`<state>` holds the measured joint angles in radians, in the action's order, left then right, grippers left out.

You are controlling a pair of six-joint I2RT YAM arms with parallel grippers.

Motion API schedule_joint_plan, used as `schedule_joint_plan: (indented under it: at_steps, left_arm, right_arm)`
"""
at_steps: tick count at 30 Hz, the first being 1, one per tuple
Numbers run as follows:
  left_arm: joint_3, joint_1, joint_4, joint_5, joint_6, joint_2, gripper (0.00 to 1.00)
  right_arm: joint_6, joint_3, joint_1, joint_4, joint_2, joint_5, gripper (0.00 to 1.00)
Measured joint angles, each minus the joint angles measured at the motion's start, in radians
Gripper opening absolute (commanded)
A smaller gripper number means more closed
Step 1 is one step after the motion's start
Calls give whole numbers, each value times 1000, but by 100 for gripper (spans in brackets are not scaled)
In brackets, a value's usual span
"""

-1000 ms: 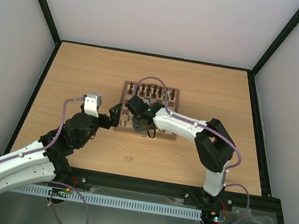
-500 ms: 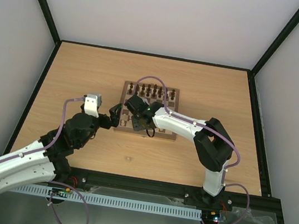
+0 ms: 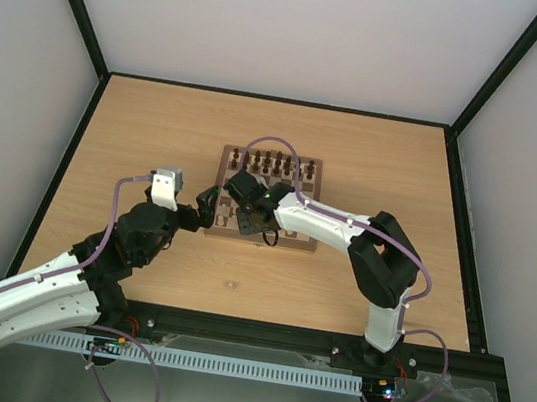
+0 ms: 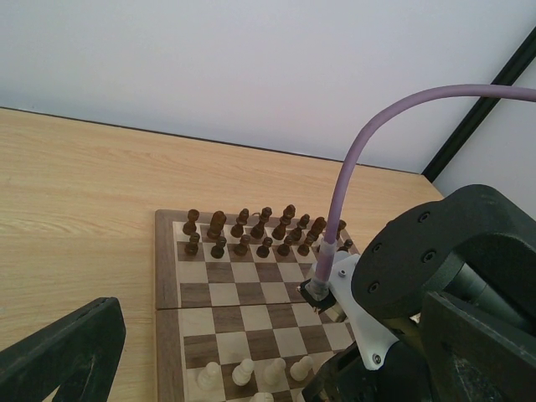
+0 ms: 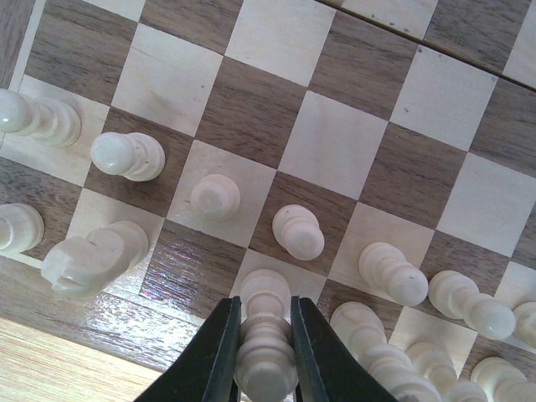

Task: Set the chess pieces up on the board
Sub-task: Place the chess piece on the chessboard.

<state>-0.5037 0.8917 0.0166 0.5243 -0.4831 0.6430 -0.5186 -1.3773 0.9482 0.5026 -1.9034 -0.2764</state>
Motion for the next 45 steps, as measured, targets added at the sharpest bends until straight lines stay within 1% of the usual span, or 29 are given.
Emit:
schedule_joint_plan:
  at_steps: [12, 21, 32, 34, 37, 39, 42, 44, 45]
  left_arm:
    - [0, 0, 0, 0, 0, 0, 99]
    - [0, 0, 0, 0, 0, 6, 99]
    - [0, 0, 0, 0, 0, 6, 99]
    - [0, 0, 0, 0, 0, 6, 99]
    - [0, 0, 0, 0, 0, 3, 99]
    - [0, 0, 0, 0, 0, -1, 99]
    - [0, 0, 0, 0, -3, -10, 99]
    - [0, 0, 0, 1, -4, -16, 99]
    - [0, 0, 0, 2, -5, -19, 99]
  right_arm:
    - [-5, 17, 0, -3, 14, 8, 15]
    - [-7, 23, 0, 0, 14, 16, 27]
    - [-8, 24, 0, 1, 47, 16, 30]
    - [-8, 25, 0, 1, 65, 16, 36]
    - [-11, 30, 0, 1, 110, 17, 39]
    - [-12, 37, 2, 2, 149, 18, 44]
    - [-22, 52, 11, 2, 209, 13, 60]
    - [-31, 70, 23, 2, 243, 8, 73]
    - [-33, 85, 35, 2, 264, 5, 89]
